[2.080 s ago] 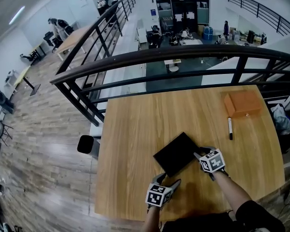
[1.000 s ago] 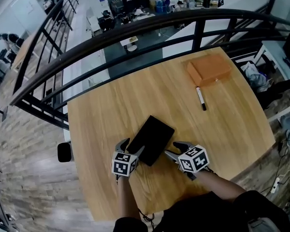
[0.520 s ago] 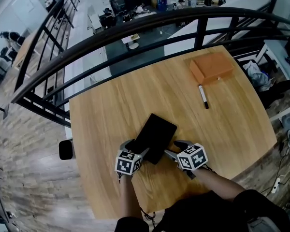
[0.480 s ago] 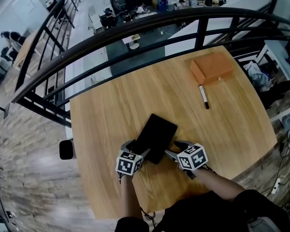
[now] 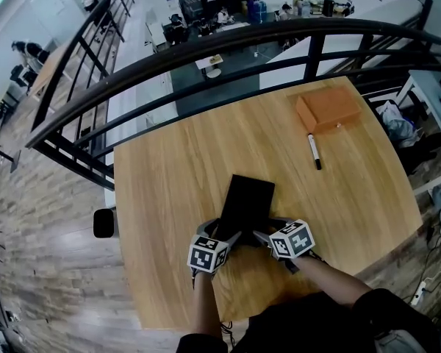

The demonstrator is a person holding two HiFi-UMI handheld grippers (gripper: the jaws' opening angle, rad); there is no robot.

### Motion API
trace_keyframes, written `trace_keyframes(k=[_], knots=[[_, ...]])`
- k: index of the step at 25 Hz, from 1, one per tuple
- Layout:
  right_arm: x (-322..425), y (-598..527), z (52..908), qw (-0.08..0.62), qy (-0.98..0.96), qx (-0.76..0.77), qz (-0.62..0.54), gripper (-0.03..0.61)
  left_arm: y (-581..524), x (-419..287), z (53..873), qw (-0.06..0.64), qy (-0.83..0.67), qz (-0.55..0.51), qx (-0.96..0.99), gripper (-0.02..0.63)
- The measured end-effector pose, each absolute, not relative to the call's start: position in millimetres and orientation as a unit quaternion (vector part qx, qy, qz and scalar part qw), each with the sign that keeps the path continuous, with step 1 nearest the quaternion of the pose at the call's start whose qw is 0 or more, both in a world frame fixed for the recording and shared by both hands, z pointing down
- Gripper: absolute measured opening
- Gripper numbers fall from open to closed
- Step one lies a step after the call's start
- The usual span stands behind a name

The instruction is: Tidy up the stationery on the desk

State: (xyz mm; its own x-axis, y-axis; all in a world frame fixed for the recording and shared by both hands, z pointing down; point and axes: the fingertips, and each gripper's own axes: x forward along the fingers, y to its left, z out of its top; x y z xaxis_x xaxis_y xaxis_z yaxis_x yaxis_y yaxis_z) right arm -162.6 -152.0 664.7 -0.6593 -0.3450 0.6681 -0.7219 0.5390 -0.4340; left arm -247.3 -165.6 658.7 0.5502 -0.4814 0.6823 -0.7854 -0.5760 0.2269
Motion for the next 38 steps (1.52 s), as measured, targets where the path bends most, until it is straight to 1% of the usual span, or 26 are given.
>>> trace_keyframes(k=[6, 8, 10, 20, 38], knots=[[-153.4, -153.7, 666.3, 0.266, -0.836, 0.315, 0.362, 0.241, -163.4, -239.8, 657.2, 0.285, -0.406, 0.257, 0.829, 0.337], [-149.6, -154.9, 667.7, 0.270, -0.835, 0.316, 0.360, 0.227, -160.7, -236.7, 657.8, 0.287, -0.408, 0.255, 0.829, 0.334], [-145.4, -156.0, 668.6, 0.276, -0.835, 0.315, 0.356, 0.199, -157.9, -233.3, 657.5, 0.288, -0.409, 0.253, 0.828, 0.334], [-119.4, -152.6, 668.3, 0.294, -0.838, 0.307, 0.343, 0.193, -138.1, -207.3, 654.9, 0.305, -0.418, 0.232, 0.824, 0.334], [-78.4, -130.2, 668.7, 0.306, -0.839, 0.301, 0.334, 0.158, -96.3, -163.5, 655.1, 0.328, -0.424, 0.215, 0.816, 0.330]])
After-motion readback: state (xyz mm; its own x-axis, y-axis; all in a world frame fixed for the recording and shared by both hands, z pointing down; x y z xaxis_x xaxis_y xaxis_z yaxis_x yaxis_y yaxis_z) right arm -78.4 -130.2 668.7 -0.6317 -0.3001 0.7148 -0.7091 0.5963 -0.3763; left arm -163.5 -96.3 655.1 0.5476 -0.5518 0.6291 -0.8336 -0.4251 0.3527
